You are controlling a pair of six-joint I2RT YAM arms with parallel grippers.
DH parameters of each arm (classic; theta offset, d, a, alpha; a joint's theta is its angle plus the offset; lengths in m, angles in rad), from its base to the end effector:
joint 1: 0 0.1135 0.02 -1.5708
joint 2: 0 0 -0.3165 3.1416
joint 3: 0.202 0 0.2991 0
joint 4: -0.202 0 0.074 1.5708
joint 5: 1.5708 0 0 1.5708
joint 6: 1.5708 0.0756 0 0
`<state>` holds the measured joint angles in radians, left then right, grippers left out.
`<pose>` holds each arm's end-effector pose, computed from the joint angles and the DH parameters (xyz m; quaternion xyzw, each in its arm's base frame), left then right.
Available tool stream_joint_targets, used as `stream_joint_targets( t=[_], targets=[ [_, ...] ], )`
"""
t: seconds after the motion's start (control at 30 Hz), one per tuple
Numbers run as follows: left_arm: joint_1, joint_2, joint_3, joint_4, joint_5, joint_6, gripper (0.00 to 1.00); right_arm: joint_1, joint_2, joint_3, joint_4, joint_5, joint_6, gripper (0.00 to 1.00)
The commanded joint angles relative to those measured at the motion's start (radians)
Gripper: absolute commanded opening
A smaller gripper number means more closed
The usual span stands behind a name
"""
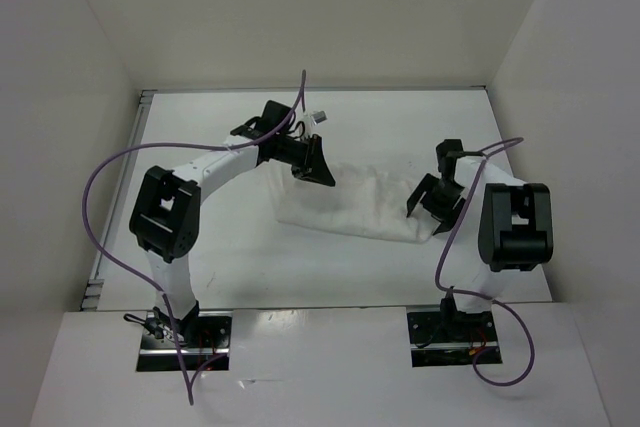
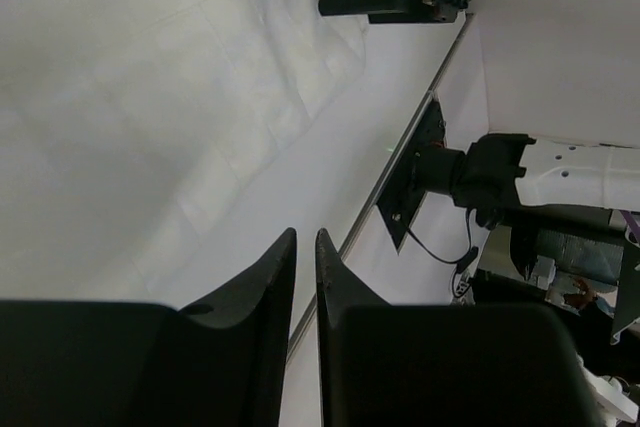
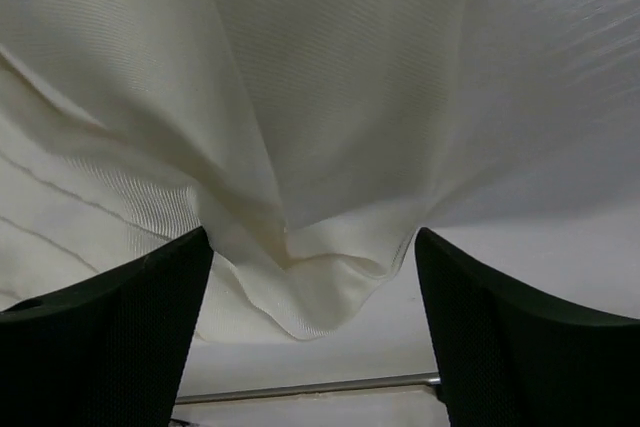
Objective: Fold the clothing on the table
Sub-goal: Fold the skirt
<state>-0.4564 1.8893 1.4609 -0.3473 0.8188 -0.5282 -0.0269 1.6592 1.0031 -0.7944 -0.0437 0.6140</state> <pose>0.4247 -0.2700 0.2590 0.1237 0.8508 -0.4913 0.1395 0.3346 -0.0057 0.1491 0.3131 0.9476 0.0383 0.0512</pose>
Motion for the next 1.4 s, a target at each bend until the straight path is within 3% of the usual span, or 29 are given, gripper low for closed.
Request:
stream_joint_targets(
  t=[0.0, 0.13, 0.17, 0.27, 0.3, 0.47, 0.6, 0.63, 0.9, 1.2, 1.37],
  targets=[
    [0.018, 0.024, 0.032, 0.001, 0.040, 0.014, 0.20, -0.005, 0.040, -0.023, 0.007, -0.064, -0.013, 0.85],
    [0.067, 0.015, 0.009, 0.001, 0.040, 0.023, 0.20, 0.042, 0.091, -0.032, 0.043, -0.064, -0.003, 0.66],
    [0.090, 0.014, -0.002, 0.001, 0.040, 0.023, 0.20, 0.051, 0.111, -0.043, 0.043, -0.064, 0.009, 0.54],
    [0.114, 0.004, -0.011, 0.001, 0.049, 0.033, 0.21, 0.062, 0.142, -0.057, 0.098, -0.076, 0.020, 0.41],
    [0.114, 0.004, -0.011, 0.001, 0.049, 0.033, 0.21, 0.074, 0.155, -0.057, 0.110, -0.076, 0.029, 0.29],
    [0.058, 0.077, 0.039, -0.076, 0.091, 0.129, 0.21, 0.096, 0.165, 0.002, 0.133, -0.090, 0.029, 0.00],
    [-0.010, 0.131, 0.073, -0.139, 0.091, 0.195, 0.14, 0.096, 0.133, 0.032, 0.156, -0.099, 0.018, 0.00],
    [-0.010, 0.140, 0.082, -0.156, 0.091, 0.207, 0.00, 0.096, 0.132, 0.046, 0.156, -0.108, 0.009, 0.00],
    [-0.077, 0.214, 0.119, -0.217, -0.050, 0.174, 0.00, 0.096, 0.113, 0.106, 0.156, -0.137, -0.011, 0.00],
    [-0.131, 0.313, 0.228, -0.144, -0.089, 0.068, 0.00, 0.116, 0.103, 0.085, 0.175, -0.173, -0.011, 0.00],
    [-0.140, 0.384, 0.260, -0.202, -0.214, 0.059, 0.00, 0.116, 0.080, 0.072, 0.175, -0.182, -0.002, 0.00]
  ],
)
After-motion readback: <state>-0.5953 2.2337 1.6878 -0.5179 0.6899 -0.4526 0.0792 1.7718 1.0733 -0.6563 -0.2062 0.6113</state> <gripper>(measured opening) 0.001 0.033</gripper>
